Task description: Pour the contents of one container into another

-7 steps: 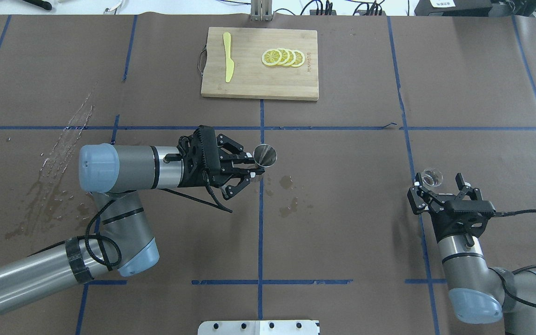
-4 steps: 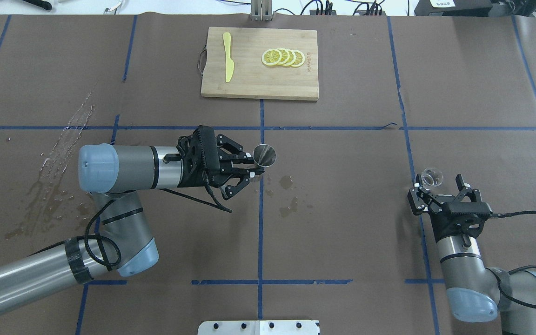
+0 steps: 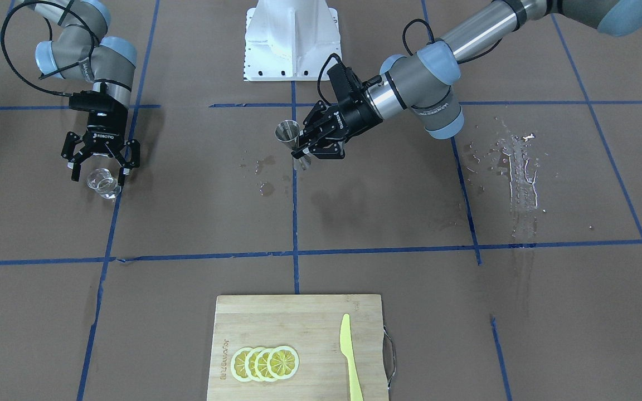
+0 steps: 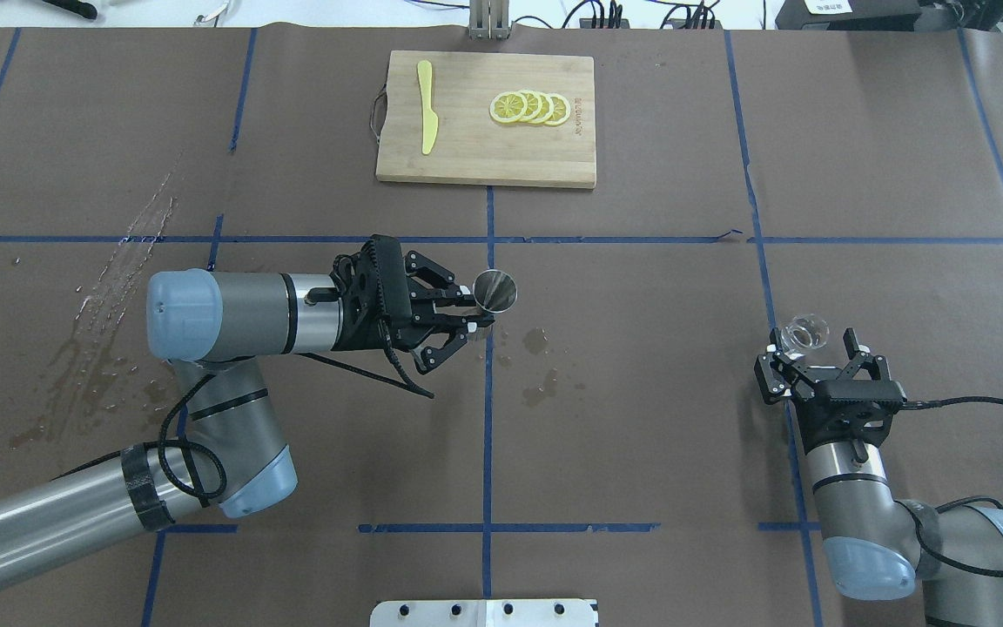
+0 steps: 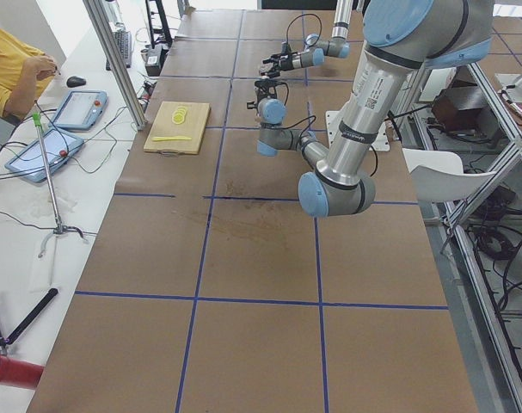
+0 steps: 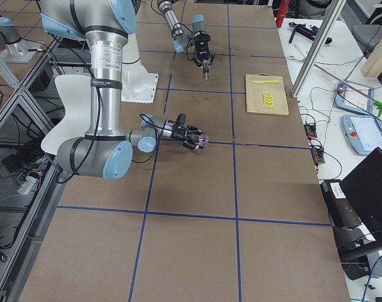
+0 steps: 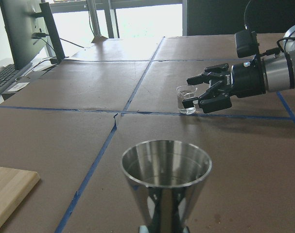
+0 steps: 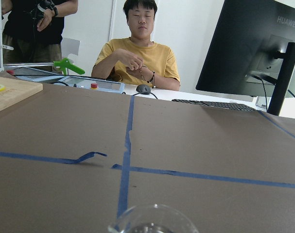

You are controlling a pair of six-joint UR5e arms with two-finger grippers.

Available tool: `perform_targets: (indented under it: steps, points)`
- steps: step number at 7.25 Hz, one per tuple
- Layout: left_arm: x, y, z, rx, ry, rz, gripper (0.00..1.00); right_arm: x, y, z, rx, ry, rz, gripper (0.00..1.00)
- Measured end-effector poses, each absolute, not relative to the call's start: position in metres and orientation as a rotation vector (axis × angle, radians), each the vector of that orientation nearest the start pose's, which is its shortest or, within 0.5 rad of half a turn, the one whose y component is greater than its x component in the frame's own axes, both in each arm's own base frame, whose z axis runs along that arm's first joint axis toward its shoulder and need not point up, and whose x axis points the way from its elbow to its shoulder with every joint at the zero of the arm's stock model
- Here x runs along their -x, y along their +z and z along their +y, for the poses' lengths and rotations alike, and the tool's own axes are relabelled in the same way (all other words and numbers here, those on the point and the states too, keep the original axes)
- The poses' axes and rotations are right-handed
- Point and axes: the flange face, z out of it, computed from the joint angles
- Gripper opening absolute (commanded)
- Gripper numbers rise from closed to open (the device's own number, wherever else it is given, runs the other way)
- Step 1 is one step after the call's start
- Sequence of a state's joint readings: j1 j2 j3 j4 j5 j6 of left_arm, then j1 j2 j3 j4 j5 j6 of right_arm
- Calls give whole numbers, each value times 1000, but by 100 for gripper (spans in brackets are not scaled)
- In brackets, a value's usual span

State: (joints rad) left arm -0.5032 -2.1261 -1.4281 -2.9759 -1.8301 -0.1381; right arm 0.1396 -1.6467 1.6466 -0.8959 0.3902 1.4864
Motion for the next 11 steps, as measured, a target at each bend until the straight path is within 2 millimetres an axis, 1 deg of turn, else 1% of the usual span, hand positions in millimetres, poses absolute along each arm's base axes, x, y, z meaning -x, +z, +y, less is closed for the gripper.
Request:
perform_targets:
  steps: [2,4,6,8,10,11]
  points:
    - [-519,246,-409,-1451,881,1232,0,426,557,-288,-1196,441,-458,96]
    - [-519,247,-409,-1450,881,1231,0,427,557,-288,-1196,440,-457,89]
    - [-519,247,-409,-1450,882,1231,0,431,553,-288,-1196,445,-464,83]
    - [-519,247,-409,-1451,882,1230,0,435,550,-289,-1195,449,-470,82]
    - [-519,247,-409,-1451,882,1230,0,439,550,-289,-1195,449,-471,77]
    - [-519,247,-409,-1451,882,1230,0,440,551,-289,-1195,448,-470,66]
